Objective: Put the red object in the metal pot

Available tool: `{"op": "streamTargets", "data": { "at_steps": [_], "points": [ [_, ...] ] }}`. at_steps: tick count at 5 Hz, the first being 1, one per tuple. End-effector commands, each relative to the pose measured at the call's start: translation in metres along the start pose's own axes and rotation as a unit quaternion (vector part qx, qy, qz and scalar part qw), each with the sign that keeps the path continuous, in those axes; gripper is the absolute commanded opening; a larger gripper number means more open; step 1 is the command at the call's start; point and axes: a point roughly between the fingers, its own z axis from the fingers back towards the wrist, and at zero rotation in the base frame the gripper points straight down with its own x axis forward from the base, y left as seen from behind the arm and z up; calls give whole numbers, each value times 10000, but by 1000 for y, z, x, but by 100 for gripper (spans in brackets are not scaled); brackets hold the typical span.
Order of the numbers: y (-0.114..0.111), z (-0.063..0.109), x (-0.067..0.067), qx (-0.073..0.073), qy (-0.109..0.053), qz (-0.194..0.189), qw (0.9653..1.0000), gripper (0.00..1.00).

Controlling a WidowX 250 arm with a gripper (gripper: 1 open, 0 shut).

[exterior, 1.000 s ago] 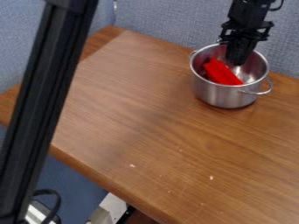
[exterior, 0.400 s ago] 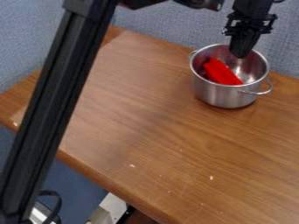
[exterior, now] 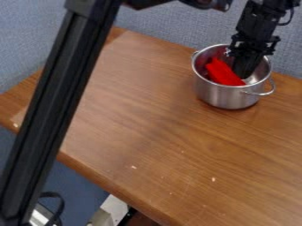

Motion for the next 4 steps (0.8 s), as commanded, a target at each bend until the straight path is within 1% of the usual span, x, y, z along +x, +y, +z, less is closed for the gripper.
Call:
{"op": "streamTargets", "data": {
  "at_steps": [1, 2, 3, 4],
  "points": [
    [2, 46, -11, -468, -110, 161, 9987, 0],
    [-2, 50, -21, -416, -103, 290, 9987, 100],
    [6, 53, -19, -467, -124, 237, 9986, 100],
    [11, 51, -18, -463, -164, 156, 9987, 100]
  ]
}}
